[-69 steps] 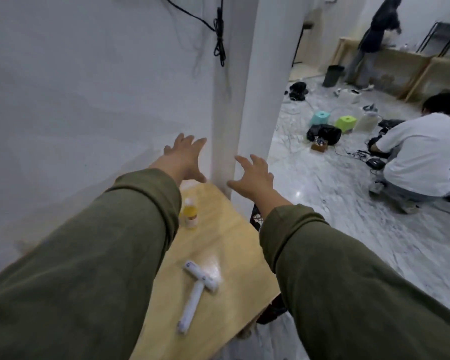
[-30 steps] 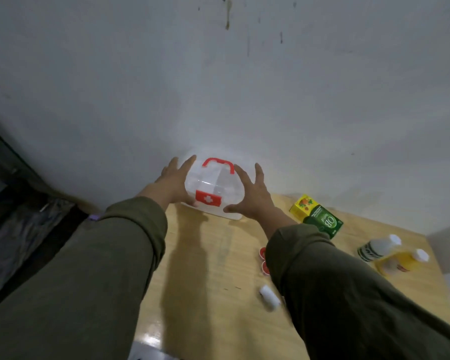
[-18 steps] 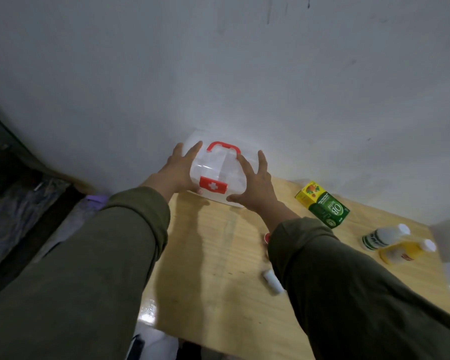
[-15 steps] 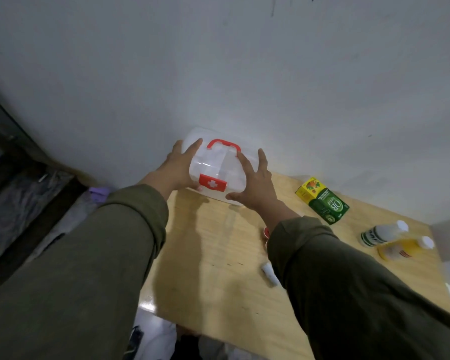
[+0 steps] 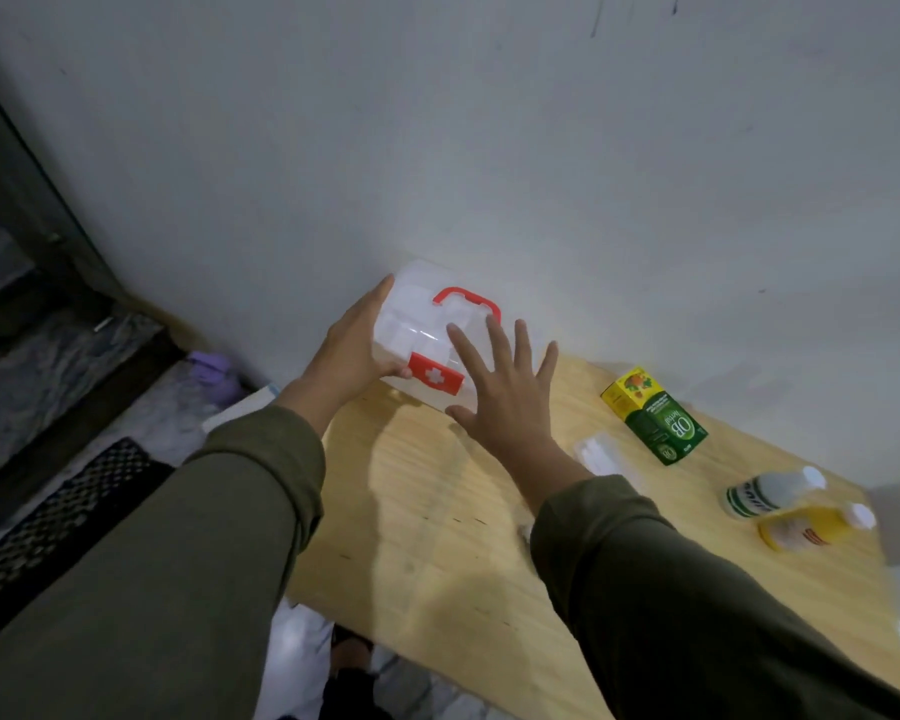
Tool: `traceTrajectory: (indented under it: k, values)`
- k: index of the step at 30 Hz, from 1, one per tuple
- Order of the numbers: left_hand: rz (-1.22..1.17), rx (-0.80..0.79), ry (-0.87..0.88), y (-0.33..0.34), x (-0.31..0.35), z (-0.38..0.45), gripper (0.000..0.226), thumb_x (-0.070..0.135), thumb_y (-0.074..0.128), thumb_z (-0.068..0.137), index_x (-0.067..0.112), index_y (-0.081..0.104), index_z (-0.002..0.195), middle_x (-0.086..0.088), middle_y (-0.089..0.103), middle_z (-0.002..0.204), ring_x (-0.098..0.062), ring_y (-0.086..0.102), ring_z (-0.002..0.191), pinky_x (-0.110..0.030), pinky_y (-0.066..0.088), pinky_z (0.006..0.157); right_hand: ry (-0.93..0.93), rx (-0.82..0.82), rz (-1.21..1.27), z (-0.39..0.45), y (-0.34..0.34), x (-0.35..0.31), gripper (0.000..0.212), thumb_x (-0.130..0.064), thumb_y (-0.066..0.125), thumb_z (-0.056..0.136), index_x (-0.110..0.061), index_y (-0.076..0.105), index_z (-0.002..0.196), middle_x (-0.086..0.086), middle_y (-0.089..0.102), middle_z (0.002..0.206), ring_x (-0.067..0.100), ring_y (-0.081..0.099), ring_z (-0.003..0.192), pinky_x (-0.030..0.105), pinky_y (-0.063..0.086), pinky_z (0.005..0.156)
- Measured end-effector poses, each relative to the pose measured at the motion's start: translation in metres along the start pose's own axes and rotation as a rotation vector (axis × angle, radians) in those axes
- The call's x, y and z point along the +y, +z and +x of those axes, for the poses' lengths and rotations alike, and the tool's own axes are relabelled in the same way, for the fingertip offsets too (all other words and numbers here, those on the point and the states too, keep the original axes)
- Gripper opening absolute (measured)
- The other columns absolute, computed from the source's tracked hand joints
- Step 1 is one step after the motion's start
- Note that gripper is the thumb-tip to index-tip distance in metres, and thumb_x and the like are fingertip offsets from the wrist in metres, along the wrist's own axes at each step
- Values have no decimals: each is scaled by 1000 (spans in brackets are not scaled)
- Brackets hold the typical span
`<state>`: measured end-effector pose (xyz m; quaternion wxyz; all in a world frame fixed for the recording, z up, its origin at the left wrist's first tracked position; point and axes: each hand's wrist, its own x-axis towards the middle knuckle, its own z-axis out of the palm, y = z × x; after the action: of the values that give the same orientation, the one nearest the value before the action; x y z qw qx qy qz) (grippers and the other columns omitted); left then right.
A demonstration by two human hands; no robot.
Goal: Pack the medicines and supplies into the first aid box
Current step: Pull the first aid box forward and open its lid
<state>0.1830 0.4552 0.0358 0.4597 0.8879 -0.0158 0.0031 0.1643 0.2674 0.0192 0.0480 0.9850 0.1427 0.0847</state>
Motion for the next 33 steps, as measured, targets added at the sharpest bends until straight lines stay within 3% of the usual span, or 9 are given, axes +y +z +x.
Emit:
traceTrajectory:
  k: [4,9,13,16,19,24,33]
  values:
    - [-21,17,-34,-3,-6,-5,91,21,81,69,32,26,141,-1,47,139,-23,46,126,-42,41,103,-6,58,-62,3,6,-10,95,-64,63,72,-42,6,145,13,23,155,45,21,140,66,-1,104]
    - [21,24,-43,-4,-1,-5,92,23,78,73,26,20,145,-6,42,144,-29,43,129,-40,39,103,-15,111,-97,7,8,-13,82,-62,62,75,-40,20,142,13,41,147,46,37,132,68,14,104]
    - [33,25,-49,-6,3,-6,91,23,77,75,25,20,145,-6,39,146,-29,43,129,-38,39,103,-62,119,-82,8,9,-10,77,-66,58,74,-38,30,140,13,45,143,47,40,130,71,23,101]
    - [21,30,-60,-6,5,-7,89,25,76,76,25,20,145,-6,39,146,-28,42,129,-37,38,104,-125,124,-61,4,5,-6,65,-70,35,81,-37,39,137,14,48,141,48,42,128,72,27,98]
    - [5,32,-63,-7,8,-7,89,21,76,76,24,21,145,-7,40,145,-28,41,130,-34,37,102,-164,111,-51,1,1,-6,58,-62,15,91,-38,47,133,11,50,140,46,44,128,71,28,98]
    - [-2,40,-83,-6,3,-9,95,16,79,73,26,19,147,-5,40,146,-26,39,132,-26,32,97,-170,143,-30,1,-4,-3,45,-52,29,93,-37,52,128,5,55,136,40,50,124,70,30,97]
    - [-63,53,-169,-2,7,-8,104,27,78,74,34,3,148,-6,34,151,-31,39,134,-40,37,106,-145,256,-7,20,-32,5,43,-48,35,91,-32,55,125,3,60,130,37,55,120,70,32,95]
